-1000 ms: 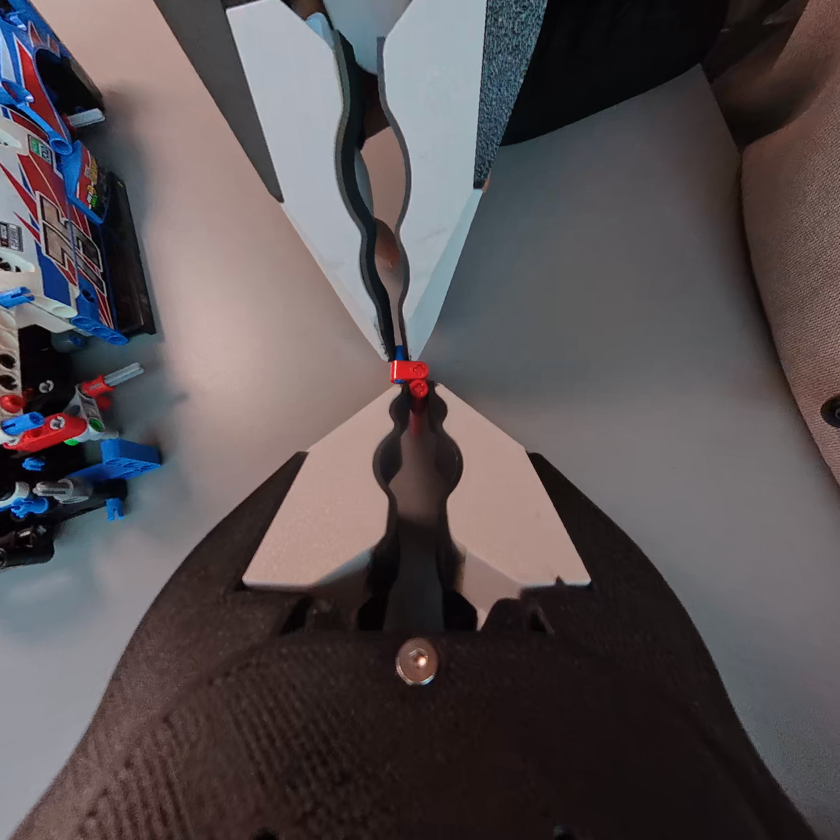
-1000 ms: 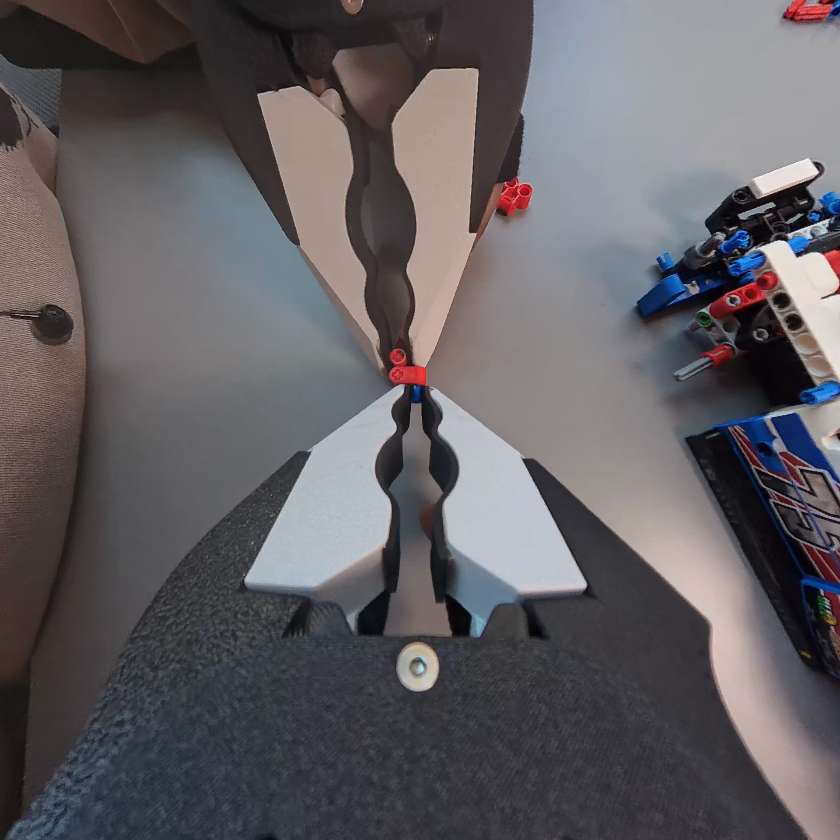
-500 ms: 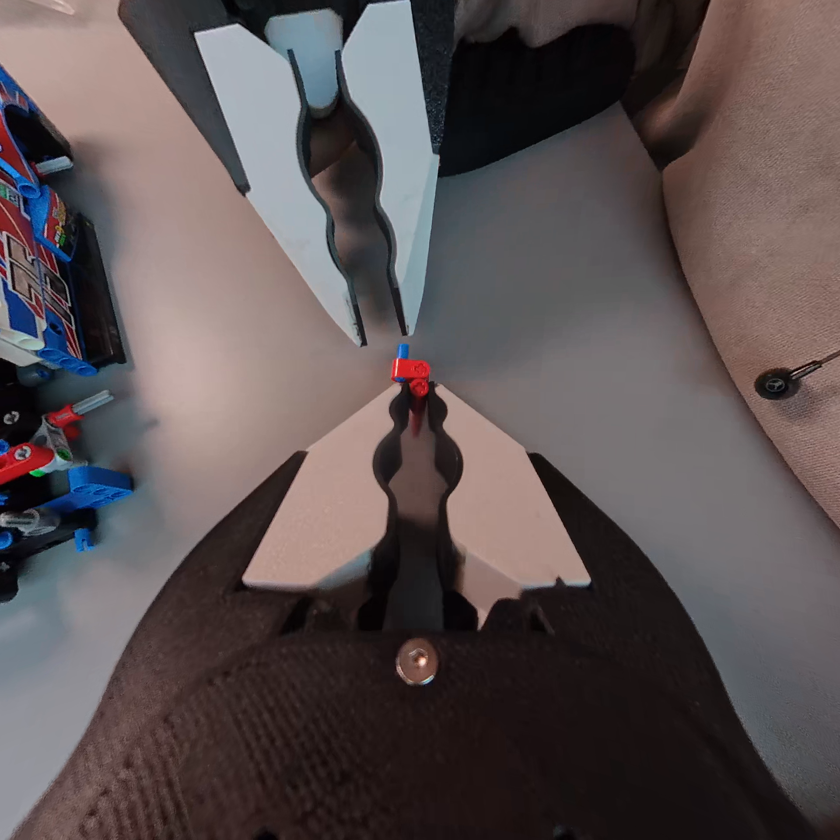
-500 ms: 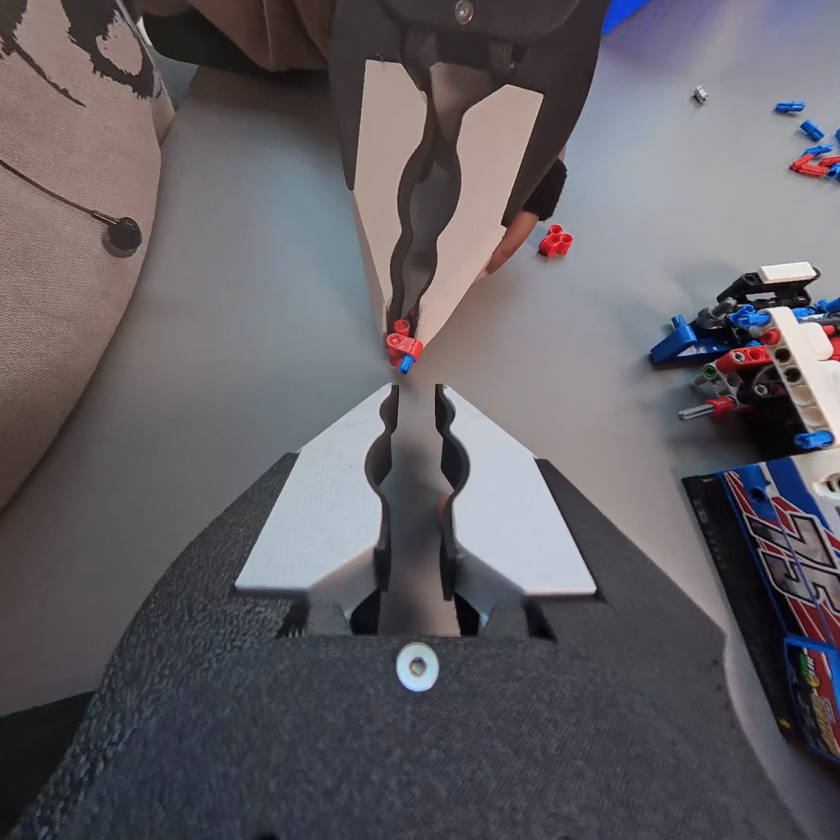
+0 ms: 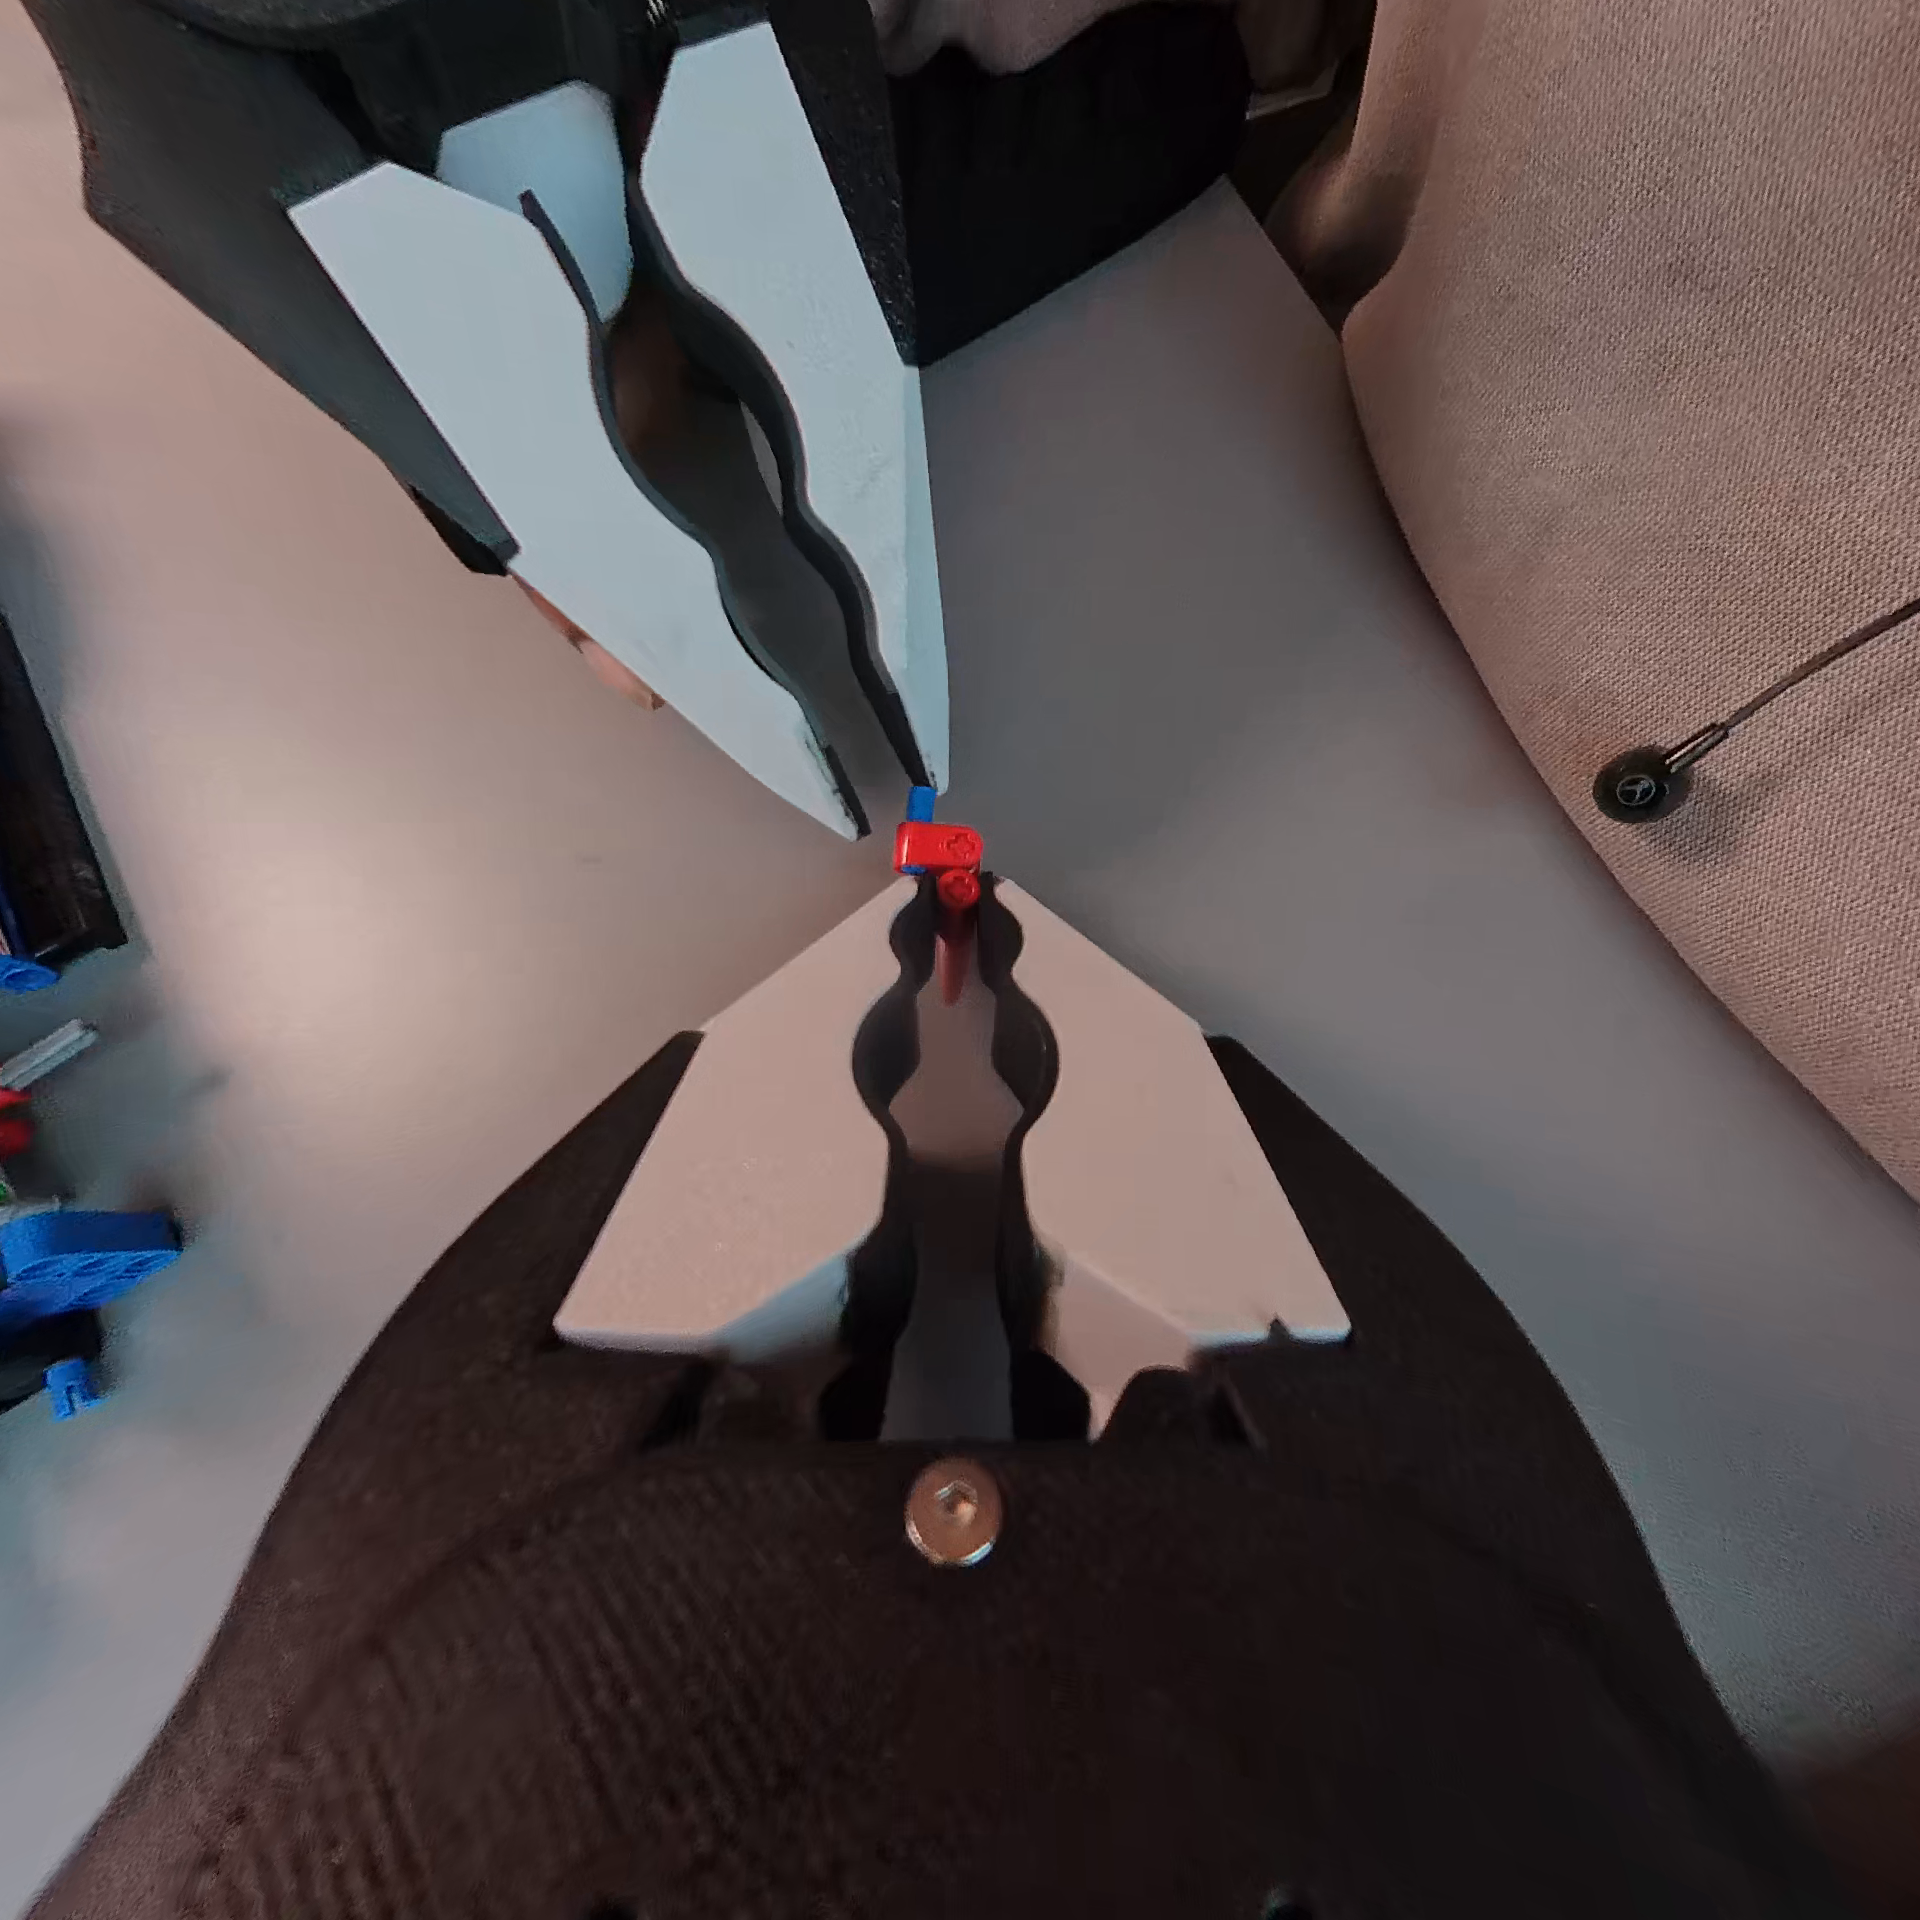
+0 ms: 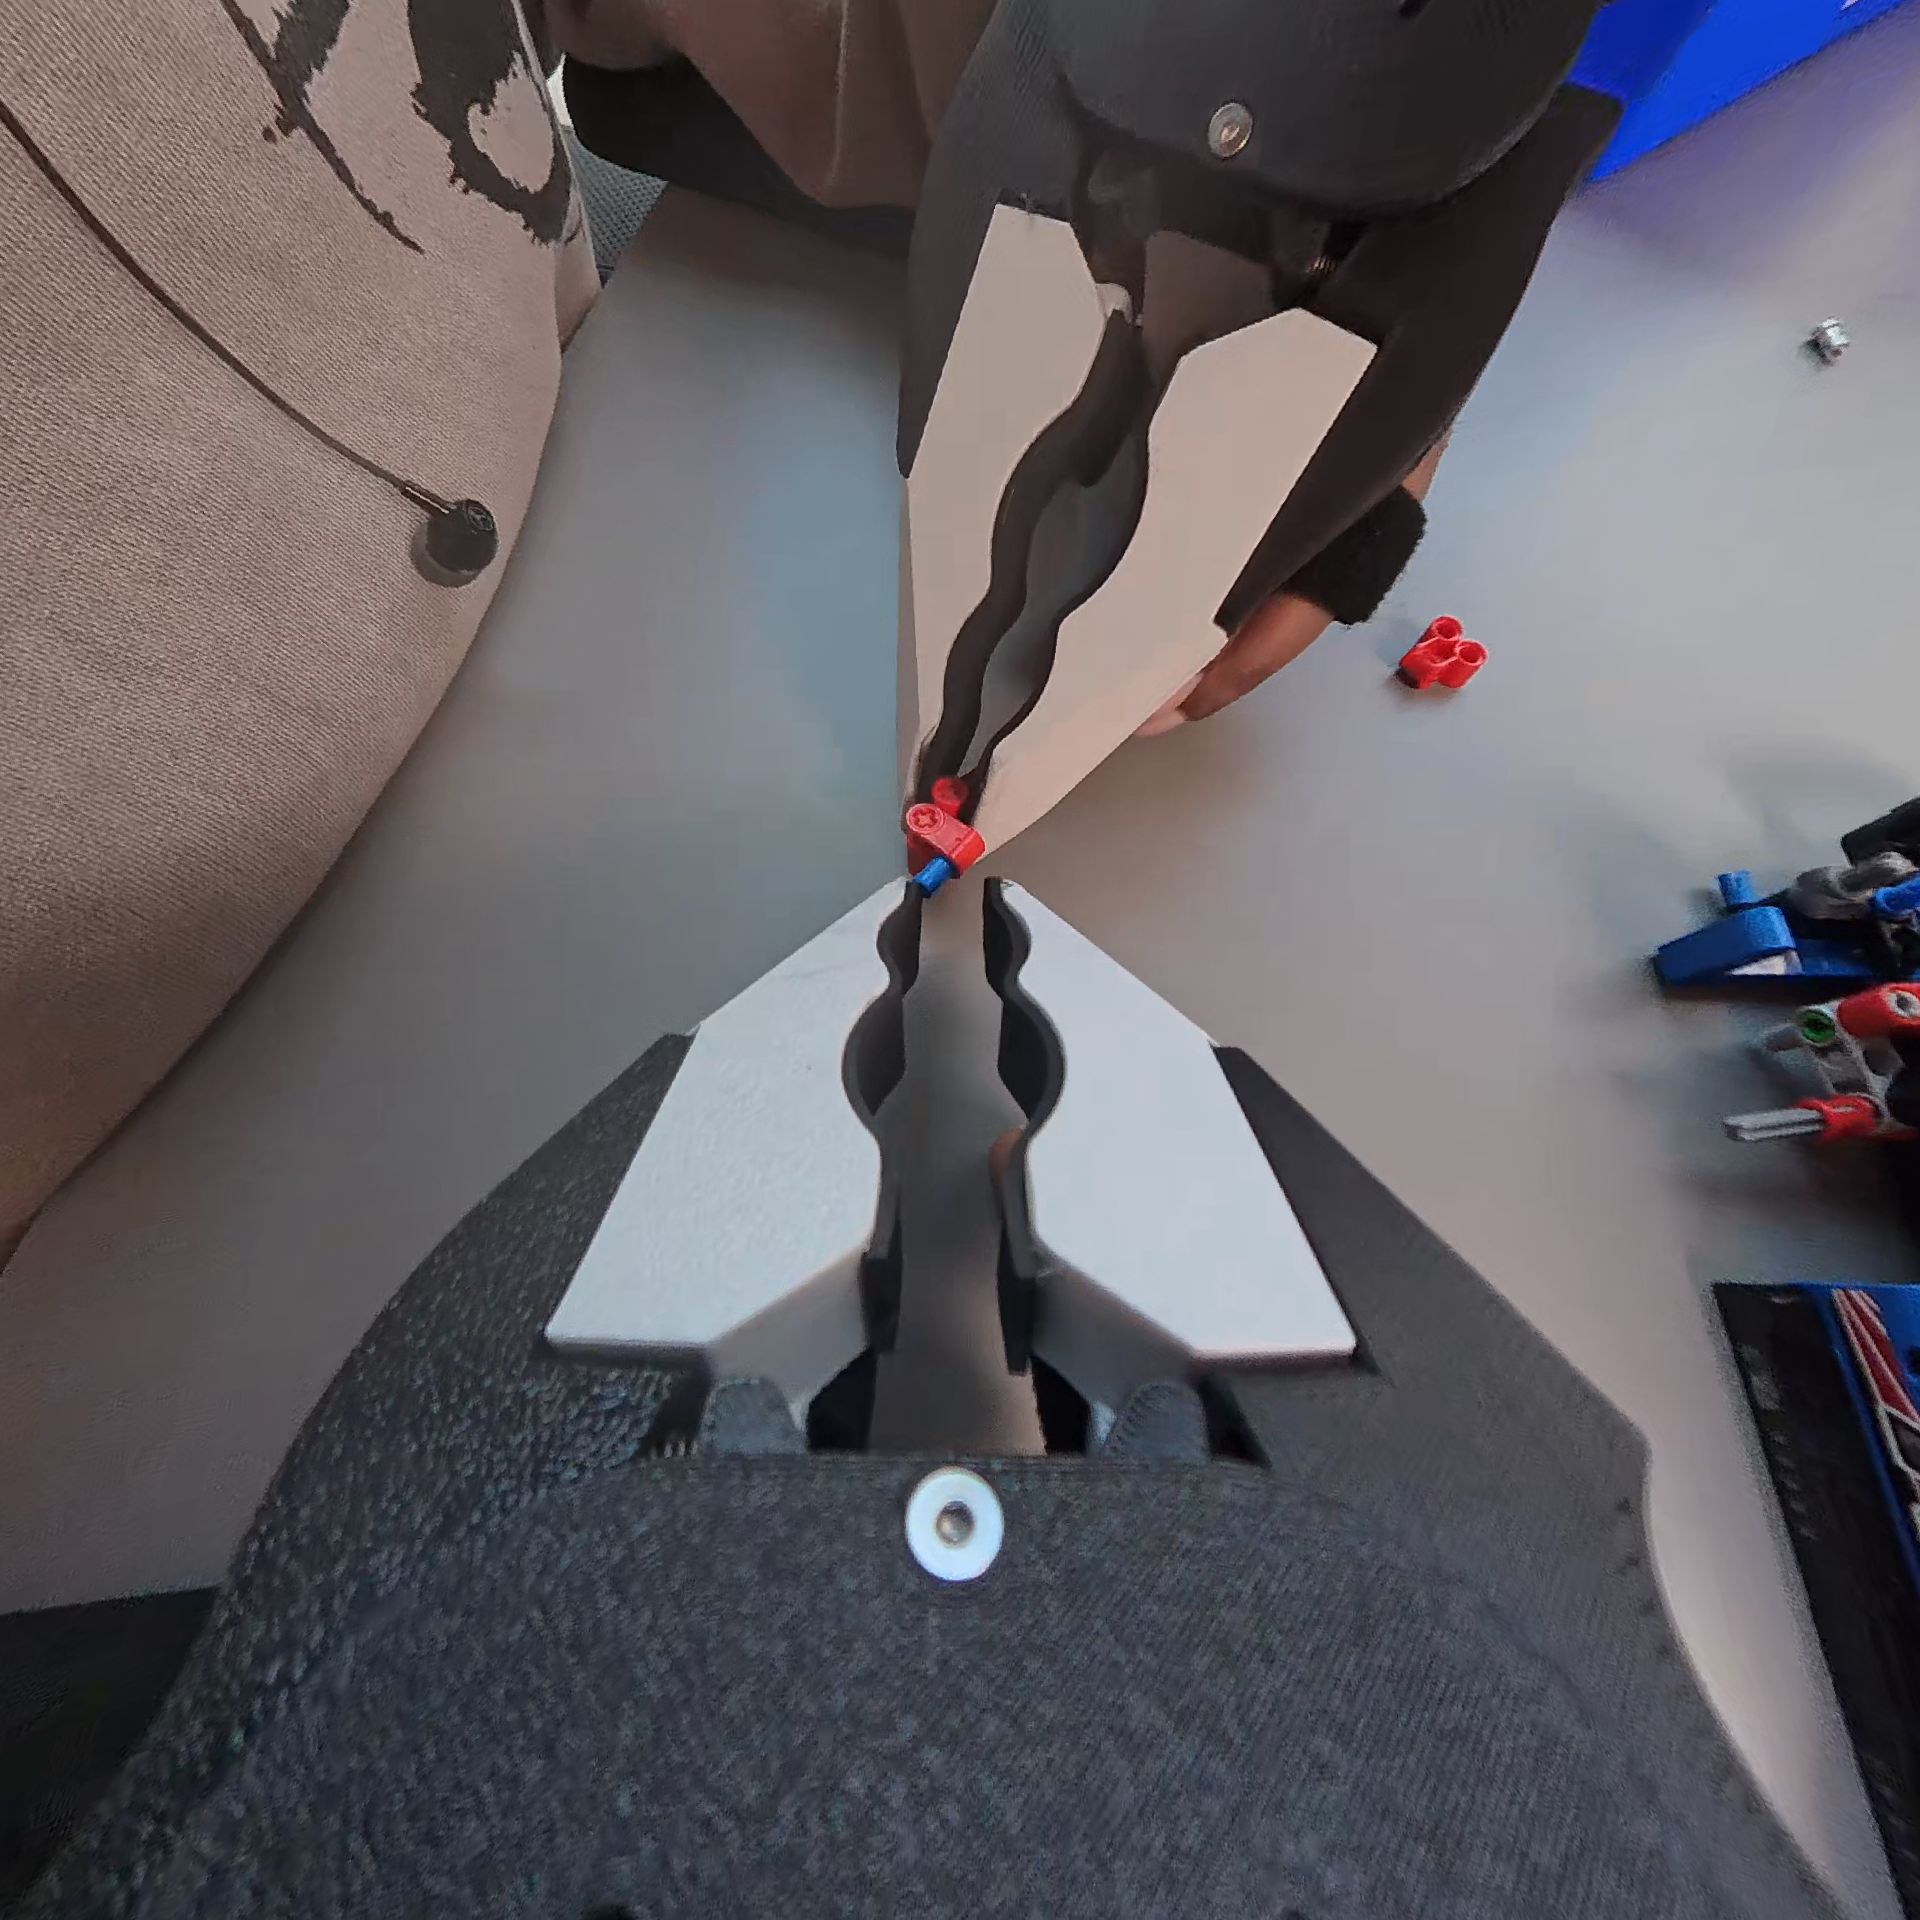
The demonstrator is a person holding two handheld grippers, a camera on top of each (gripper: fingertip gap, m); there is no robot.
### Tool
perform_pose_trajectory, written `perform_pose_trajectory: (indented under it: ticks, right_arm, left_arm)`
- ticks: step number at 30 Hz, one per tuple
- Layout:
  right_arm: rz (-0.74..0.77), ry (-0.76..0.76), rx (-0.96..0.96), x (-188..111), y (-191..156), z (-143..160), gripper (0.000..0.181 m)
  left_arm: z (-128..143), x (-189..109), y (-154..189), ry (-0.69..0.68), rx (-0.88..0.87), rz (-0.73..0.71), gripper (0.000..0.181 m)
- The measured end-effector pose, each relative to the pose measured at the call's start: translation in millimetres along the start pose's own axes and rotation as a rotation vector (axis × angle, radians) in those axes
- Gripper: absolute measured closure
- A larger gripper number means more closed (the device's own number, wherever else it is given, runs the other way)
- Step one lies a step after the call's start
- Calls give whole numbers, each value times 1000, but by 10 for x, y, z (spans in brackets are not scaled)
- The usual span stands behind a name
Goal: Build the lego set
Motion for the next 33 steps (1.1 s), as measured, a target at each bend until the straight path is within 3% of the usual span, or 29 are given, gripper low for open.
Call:
perform_pose_trajectory:
  ticks: [6, 10, 20, 26, 33]
  right_arm:
    - [10, -30, -70, 22, -50, -30, 169]
    - [8, -53, -93, 41, -73, -46, 168]
    - [-16, -94, -117, 82, -27, -80, 157]
    - [-35, -94, -134, 131, -39, -119, 167]
    - [-45, -83, -147, 144, -61, -124, 167]
  left_arm:
    - [5, 23, 17, -20, 19, 6, 174]
    - [23, -19, -18, -24, 22, -29, 163]
    - [63, -91, -50, -37, 11, -77, 164]
    - [58, -74, -40, -32, 20, -76, 168]
    - [59, -68, -14, -29, 34, -65, 168]
Point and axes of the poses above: each gripper's, where its closed fingertips meet, x out along the fingers, z out of its underside, y = z × x across the jaws, the point moved 10 cm from there along -x, back along the fingers, and after that the axes turned 7 degrees about -x, right-handed, at the moved point
